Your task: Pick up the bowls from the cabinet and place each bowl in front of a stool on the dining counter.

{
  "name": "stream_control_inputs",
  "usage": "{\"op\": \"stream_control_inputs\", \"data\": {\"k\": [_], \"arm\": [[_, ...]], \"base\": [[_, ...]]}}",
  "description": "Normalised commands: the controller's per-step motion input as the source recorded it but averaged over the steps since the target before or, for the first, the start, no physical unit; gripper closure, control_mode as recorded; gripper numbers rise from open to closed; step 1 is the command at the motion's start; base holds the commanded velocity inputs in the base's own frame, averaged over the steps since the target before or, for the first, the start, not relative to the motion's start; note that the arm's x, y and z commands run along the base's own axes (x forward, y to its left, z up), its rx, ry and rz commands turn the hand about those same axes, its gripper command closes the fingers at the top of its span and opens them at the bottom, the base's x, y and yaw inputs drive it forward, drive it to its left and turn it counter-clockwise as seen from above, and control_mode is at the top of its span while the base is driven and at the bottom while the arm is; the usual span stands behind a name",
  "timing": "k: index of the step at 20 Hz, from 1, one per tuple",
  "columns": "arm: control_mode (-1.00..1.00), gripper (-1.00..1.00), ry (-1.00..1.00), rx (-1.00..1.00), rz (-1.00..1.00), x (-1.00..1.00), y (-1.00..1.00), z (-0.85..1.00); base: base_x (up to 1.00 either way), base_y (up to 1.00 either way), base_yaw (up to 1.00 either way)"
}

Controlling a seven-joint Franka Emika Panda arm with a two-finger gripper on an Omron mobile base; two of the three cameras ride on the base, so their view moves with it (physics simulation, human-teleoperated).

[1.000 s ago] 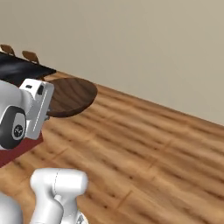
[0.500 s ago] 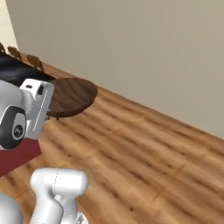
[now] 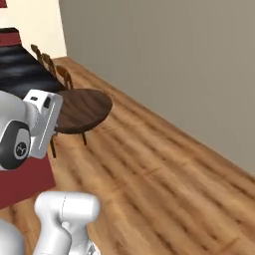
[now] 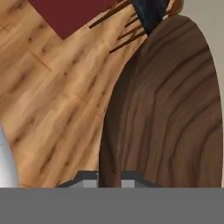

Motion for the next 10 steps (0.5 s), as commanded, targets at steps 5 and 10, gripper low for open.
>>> {"op": "stream_control_inputs", "data": {"k": [5, 10], "arm": [[1.00, 1.00, 0.00, 0.00, 0.00, 0.00, 0.00, 0.00], [1.00, 1.00, 0.00, 0.00, 0.00, 0.00, 0.00, 0.00]], "base": [[1.00, -0.33, 0.55], [1.00, -0.80, 0.47]]}}
